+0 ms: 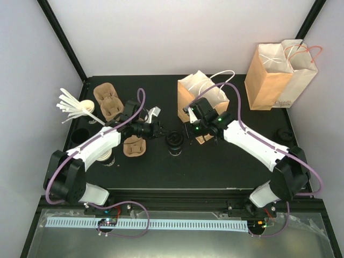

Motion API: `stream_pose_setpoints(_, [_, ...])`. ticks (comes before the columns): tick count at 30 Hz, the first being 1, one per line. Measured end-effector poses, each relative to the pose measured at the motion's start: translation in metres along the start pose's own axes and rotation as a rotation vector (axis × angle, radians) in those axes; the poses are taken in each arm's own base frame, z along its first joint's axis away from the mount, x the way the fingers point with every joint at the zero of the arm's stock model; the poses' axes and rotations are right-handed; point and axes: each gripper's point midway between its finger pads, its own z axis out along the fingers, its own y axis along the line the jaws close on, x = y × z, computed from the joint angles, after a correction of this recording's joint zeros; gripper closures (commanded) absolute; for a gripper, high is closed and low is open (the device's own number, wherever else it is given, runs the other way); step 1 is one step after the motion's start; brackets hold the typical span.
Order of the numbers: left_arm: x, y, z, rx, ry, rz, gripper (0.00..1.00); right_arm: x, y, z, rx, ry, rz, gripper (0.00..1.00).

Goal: Pack the takeout coffee

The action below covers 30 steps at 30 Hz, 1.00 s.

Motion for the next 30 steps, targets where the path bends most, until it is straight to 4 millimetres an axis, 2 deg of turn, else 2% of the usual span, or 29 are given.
stream_pose_setpoints(11, [0.005,0.017,0.003,-0.082,0.022,-0.007,0.68,0.011,0.002,0.022,-0.058,0.066,0.030,0.72])
stream_pose_setpoints(30, [0.004,0.032,0.015,-0.119,0.054,-0.028,0.71,0.014,-0.003,0.038,-0.044,0.089,0.035,0.76])
